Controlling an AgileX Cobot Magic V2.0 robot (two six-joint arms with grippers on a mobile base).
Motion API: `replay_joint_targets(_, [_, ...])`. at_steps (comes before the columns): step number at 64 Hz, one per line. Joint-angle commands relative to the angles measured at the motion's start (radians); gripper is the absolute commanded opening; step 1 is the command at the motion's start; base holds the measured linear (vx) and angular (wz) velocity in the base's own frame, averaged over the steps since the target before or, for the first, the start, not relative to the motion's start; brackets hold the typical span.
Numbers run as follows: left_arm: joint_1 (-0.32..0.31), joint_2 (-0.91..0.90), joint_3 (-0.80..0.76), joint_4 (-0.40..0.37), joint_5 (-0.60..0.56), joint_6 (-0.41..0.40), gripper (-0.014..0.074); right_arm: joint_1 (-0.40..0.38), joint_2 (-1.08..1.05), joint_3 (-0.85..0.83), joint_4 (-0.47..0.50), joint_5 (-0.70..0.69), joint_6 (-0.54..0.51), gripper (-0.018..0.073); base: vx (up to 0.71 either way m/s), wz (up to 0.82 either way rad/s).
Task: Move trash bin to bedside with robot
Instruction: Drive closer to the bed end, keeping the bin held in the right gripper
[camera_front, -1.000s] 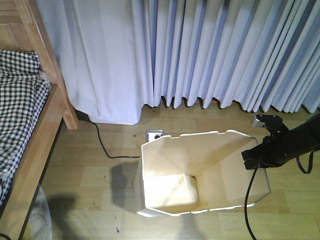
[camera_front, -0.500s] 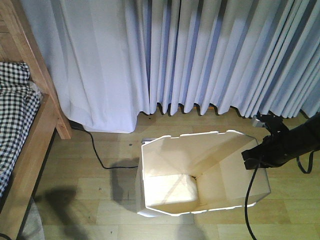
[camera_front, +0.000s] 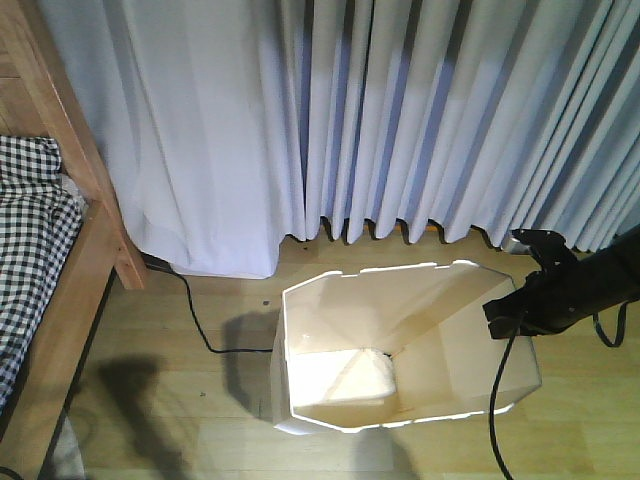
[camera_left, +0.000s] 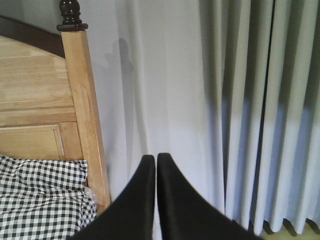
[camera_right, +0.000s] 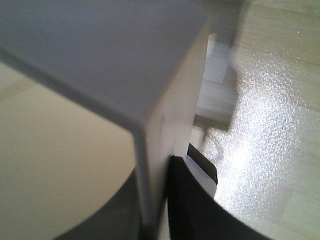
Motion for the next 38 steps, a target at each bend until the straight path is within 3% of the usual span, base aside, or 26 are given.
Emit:
replay_joint_targets(1, [-0.006,-0.015,0.012,-0.009,-0.074,-0.014,-0.0006,-0.004,-0.065,-0.021,0.098,0.141,0.003,-0.0003,0.09,0.05])
replay_joint_targets(38, [-0.006,-0.015,0.012,-0.009,-0.074,-0.014,-0.0006,-0.004,-0.065,-0.021,0.098,0.141,0.003,-0.0003,0.07,0.03])
